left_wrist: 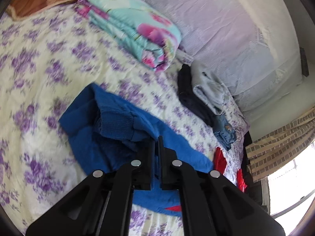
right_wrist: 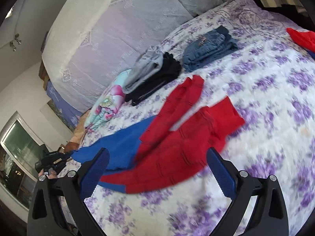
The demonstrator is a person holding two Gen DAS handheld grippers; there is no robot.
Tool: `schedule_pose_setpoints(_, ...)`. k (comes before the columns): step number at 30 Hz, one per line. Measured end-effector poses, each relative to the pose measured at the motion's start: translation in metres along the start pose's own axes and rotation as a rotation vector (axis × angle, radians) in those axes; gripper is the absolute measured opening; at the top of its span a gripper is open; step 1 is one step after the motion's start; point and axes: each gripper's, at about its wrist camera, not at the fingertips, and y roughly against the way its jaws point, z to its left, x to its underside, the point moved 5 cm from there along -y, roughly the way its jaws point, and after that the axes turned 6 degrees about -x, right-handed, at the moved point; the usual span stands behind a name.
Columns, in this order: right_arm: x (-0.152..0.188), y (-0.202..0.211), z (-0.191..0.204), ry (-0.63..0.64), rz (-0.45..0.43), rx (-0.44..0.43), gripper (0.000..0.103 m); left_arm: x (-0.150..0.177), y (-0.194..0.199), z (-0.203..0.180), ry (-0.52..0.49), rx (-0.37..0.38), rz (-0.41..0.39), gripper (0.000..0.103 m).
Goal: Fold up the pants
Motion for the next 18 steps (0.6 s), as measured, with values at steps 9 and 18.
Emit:
schedule_pose_setpoints(9,-0.067,-0.11,-0.001,-0.054,0.184,0.036,0.073,-0.032,-0.01,-0.025,0.004,0.031,-0.023,0.001)
schedule_pose_setpoints(18,-0.092,-0.202,-0.041,0.002,0.39,0.441,0.071,-0.028,-0.019,-0.025,0.008,0.063,-0.002,0.002)
